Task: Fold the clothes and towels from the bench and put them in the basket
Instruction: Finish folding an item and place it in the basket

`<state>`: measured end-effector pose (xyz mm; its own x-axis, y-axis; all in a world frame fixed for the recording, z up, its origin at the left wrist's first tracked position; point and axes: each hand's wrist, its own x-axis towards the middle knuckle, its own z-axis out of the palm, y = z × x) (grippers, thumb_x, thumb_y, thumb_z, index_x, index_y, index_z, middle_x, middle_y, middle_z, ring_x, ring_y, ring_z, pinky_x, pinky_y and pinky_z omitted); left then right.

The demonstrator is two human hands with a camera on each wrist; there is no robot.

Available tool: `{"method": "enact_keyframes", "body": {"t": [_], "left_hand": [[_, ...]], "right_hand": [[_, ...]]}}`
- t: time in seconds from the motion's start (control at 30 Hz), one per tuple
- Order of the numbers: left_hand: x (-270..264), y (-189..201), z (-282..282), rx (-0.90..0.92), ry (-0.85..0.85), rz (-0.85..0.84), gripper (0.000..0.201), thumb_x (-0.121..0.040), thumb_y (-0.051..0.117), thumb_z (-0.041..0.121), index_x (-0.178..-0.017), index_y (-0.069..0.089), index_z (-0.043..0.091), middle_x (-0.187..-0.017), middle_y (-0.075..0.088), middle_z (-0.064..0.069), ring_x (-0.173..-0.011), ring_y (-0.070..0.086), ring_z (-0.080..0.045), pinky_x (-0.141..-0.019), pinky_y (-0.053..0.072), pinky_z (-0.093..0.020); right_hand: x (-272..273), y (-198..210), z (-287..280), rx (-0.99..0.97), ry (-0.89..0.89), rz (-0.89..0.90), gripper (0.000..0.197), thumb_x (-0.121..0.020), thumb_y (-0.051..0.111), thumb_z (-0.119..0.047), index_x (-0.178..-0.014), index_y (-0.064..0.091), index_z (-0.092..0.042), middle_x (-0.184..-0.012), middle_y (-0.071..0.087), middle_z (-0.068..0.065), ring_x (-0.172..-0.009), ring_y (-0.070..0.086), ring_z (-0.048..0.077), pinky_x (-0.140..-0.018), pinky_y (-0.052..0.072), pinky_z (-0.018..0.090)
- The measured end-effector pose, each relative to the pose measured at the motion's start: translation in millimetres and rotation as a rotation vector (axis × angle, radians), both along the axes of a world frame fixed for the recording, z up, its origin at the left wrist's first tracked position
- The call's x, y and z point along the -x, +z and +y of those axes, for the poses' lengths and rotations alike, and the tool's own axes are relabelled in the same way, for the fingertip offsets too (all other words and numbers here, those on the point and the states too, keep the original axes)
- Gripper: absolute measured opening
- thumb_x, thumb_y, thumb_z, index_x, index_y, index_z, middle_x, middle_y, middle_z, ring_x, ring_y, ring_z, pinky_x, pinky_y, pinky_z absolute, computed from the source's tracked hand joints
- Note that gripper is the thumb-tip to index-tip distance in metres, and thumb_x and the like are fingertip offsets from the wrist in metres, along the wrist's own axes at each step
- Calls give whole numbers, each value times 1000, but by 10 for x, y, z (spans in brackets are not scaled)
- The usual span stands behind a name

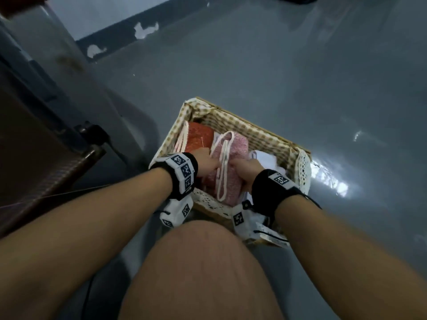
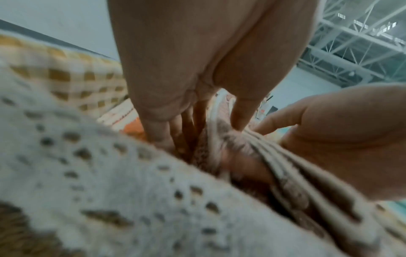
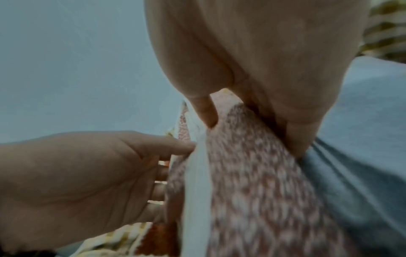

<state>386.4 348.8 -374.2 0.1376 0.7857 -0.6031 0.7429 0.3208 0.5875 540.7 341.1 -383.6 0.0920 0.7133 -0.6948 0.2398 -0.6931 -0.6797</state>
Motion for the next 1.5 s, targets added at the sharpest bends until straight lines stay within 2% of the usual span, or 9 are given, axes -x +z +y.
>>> {"method": "enact_keyframes", "body": {"t": [0.1,0.27,0.43,0.57,0.9,1.07,1.3,1.4,1.5], "left_hand": [[-59,-141,40,7,-15,78,31,-97,55,37,-83,47,10,-74,49,-7,-62,47,-22,-56,36,-31],[-36,-186,72,-2,-1,76,31,-95,55,35,-75,50,12,-76,53,-10,-67,49,-25,-60,37,-33],[159,167,42,-72,24,50,36,-95,56,40,-72,54,13,-73,54,-8,-67,52,-24,-65,46,-33],[533,721,-72,-214,151,-91,22,-91,61,30,-84,73,13,-93,76,-8,-83,71,-23,-75,58,-34],[2412,1839,-1094,-510,355,157,23,-92,61,39,-104,73,23,-93,75,1,-87,69,-18,-82,54,-33],[3247,1694,-1793,-489,480,331,24,-94,60,31,-112,70,20,-110,72,-3,-103,65,-21,-88,47,-29],[3838,1054,-2368,-275,512,460,29,-90,58,32,-113,65,16,-113,70,-9,-104,64,-29,-81,45,-28],[3946,931,-2471,-238,490,484,27,-87,60,35,-107,67,17,-108,70,-7,-99,65,-28,-84,47,-29],[4057,913,-2520,-243,535,478,41,-80,69,34,-119,65,21,-115,69,-8,-105,63,-29,-90,49,-32]], "right_hand": [[-10,-158,49,82,-33,29,33,-93,63,-15,-123,57,-4,-125,66,22,-108,66,42,-97,54,56],[87,-81,119,83,112,-96,32,-98,56,-23,-120,60,-1,-127,64,20,-112,64,40,-100,53,50],[139,503,224,15,227,-340,30,-91,63,-36,-86,58,-7,-77,60,8,-63,56,22,-49,44,27],[413,1161,289,-159,383,-334,29,-89,66,-33,-102,66,-7,-99,66,11,-83,67,27,-74,59,32],[2596,2177,-94,-512,993,-56,13,-95,62,-22,-84,66,-18,-80,67,2,-66,59,14,-65,48,26],[3666,1988,-522,-649,1269,-75,17,-94,62,-20,-99,75,-10,-78,68,-1,-69,60,11,-68,48,25],[4325,1277,-932,-800,1694,-501,73,-87,67,-50,-146,48,-12,-141,57,15,-129,52,34,-108,42,39],[4495,1143,-1010,-942,1756,-617,75,-77,69,-61,-137,54,-19,-130,60,17,-121,55,40,-101,46,45],[4611,1114,-1056,-941,1780,-567,31,-90,64,-40,-109,71,-16,-111,71,14,-105,64,36,-88,52,37]]}}
